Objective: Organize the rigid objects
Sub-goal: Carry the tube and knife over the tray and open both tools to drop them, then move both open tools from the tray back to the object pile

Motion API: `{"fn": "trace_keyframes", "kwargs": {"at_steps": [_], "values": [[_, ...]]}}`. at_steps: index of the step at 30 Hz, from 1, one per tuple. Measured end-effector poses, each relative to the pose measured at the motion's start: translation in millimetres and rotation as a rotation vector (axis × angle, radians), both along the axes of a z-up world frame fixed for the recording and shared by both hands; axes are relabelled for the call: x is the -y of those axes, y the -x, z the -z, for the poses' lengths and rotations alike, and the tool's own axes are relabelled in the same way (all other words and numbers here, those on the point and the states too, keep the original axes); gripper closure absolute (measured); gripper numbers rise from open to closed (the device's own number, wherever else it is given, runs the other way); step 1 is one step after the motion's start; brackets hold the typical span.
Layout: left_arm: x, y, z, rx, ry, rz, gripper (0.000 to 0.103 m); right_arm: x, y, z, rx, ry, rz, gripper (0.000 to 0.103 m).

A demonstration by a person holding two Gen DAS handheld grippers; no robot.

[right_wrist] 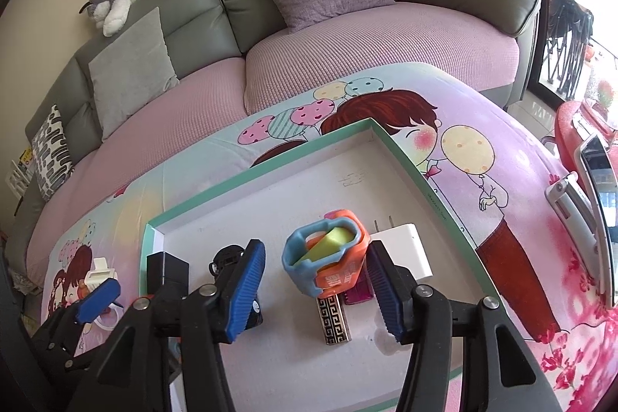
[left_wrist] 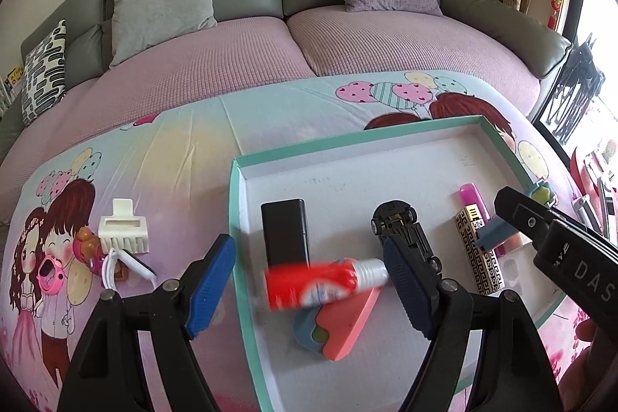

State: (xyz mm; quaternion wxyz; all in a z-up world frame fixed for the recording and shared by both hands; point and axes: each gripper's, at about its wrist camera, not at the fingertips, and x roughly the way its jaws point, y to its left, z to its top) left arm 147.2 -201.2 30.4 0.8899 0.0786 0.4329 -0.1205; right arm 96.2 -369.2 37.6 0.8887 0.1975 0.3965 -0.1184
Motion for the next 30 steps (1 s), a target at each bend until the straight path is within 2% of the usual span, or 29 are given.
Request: {"fn": "trace_keyframes", "kwargs": {"at_steps": [2, 6, 8, 13, 14, 15, 16, 30], "values": [[-3, 0, -2, 0.005, 0.002, -0.009, 0.023, 1, 0, 0, 0.0, 0.001, 0.01, 0.037], [-11, 0, -7, 0.019, 0.009, -0.032, 0.023, 5, 1, 1, -0.003, -0.001, 0.025, 0.034], [-15, -1, -8, 0.022, 0.012, -0.052, 0.02, 5, 1, 2, -0.003, -0.006, 0.025, 0.025], [-32, -5, -10, 0.026, 0.022, -0.115, 0.017, 2, -1, 2, -0.001, 0.007, 0.009, 0.022], [-37, -6, -10, 0.028, 0.025, -0.133, 0.017, 1, -2, 3, 0.0, 0.009, 0.005, 0.013], [-40, -6, -10, 0.029, 0.027, -0.148, 0.015, 0, -2, 2, 0.003, 0.012, 0.003, 0.008], [-44, -7, -11, 0.03, 0.029, -0.163, 0.01, 0, -2, 2, 0.008, 0.015, 0.001, 0.002], [-89, -14, -9, 0.022, 0.081, -0.337, 0.007, -9, -6, 2, 0.014, 0.044, -0.023, 0.0]]}}
